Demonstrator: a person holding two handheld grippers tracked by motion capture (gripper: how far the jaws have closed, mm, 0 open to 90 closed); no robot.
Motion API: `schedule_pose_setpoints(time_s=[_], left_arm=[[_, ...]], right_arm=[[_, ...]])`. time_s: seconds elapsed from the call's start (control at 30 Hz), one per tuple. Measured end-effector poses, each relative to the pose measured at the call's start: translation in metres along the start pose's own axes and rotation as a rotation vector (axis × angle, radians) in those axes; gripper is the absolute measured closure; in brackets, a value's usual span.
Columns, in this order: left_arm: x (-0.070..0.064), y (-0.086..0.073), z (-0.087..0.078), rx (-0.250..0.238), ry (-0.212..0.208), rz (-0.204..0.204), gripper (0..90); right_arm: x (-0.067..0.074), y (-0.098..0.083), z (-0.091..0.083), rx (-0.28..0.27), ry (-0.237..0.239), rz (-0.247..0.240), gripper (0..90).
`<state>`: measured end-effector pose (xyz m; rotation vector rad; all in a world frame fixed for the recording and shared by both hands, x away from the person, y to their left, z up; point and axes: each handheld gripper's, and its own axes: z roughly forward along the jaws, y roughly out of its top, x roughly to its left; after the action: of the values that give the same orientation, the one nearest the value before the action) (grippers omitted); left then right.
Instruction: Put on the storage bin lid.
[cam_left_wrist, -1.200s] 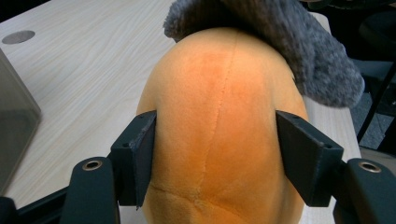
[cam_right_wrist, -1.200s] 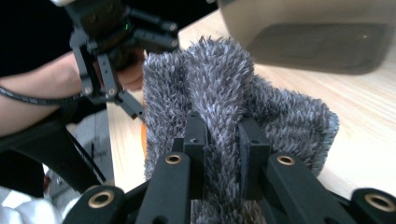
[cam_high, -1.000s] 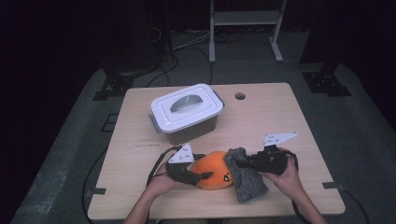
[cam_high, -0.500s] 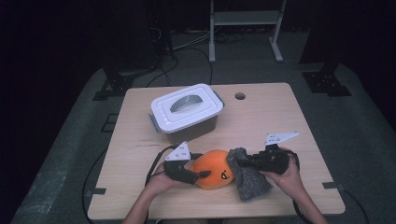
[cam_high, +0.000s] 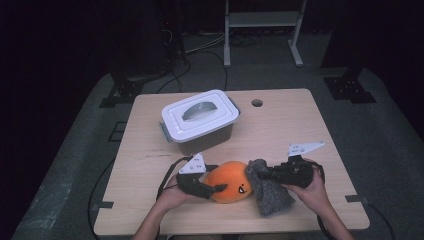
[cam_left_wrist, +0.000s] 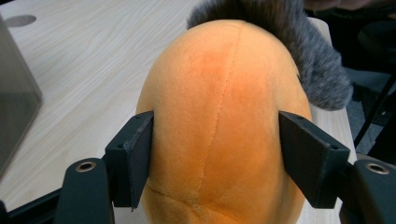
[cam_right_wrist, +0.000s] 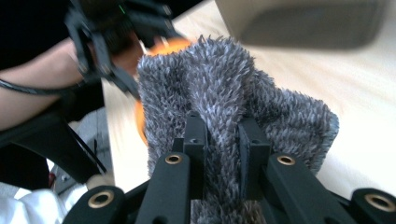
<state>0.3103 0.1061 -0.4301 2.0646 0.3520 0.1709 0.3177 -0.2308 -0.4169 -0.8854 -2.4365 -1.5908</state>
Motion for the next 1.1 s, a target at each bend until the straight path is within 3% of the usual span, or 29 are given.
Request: schedule_pose_setpoints(time_s=[0.13, 0.23, 0.33, 0.43, 0.5, 0.6, 0.73, 0.83, 0.93, 1.0, 1.1], left_arm=[[-0.009, 0.006, 0.006, 0.007, -0.001, 0.045, 29.5], [-0.012, 0.008, 0.007, 0.012, 0.000, 0.062, 29.2], [-0.013, 0.009, 0.008, 0.013, -0.021, 0.062, 27.1], [-0.014, 0.015, 0.007, 0.020, -0.039, 0.055, 17.7], [-0.014, 0.020, 0.010, 0.049, -0.021, 0.041, 10.8], [-0.011, 0.018, 0.016, 0.097, -0.023, 0.022, 9.3], [-0.013, 0.016, 0.016, 0.082, -0.013, 0.035, 24.2], [-0.018, 0.020, 0.014, 0.069, 0.019, 0.086, 33.0], [-0.026, 0.024, 0.016, 0.027, 0.060, 0.151, 35.7], [-0.031, 0.027, 0.020, 0.035, 0.085, 0.199, 35.6], [-0.030, 0.025, 0.022, 0.058, 0.085, 0.194, 34.3]], right_arm=[[0.011, 0.011, 0.001, -0.041, 0.011, -0.040, 76.1], [0.012, 0.010, 0.007, -0.021, 0.004, -0.049, 76.1], [0.007, 0.003, 0.014, -0.007, 0.028, -0.020, 76.3], [0.009, -0.002, 0.014, 0.015, 0.038, -0.028, 76.2], [0.010, -0.004, 0.014, 0.027, 0.048, -0.037, 76.1], [0.009, -0.006, 0.015, 0.029, 0.061, -0.027, 76.1], [0.006, -0.004, 0.012, 0.042, 0.053, -0.015, 76.1], [0.008, 0.004, 0.004, 0.020, 0.031, -0.027, 76.6], [0.014, 0.013, -0.002, -0.042, 0.032, -0.047, 76.8], [0.018, 0.019, 0.000, -0.057, 0.027, -0.063, 76.8], [0.019, 0.019, 0.009, -0.025, 0.015, -0.079, 76.4]])
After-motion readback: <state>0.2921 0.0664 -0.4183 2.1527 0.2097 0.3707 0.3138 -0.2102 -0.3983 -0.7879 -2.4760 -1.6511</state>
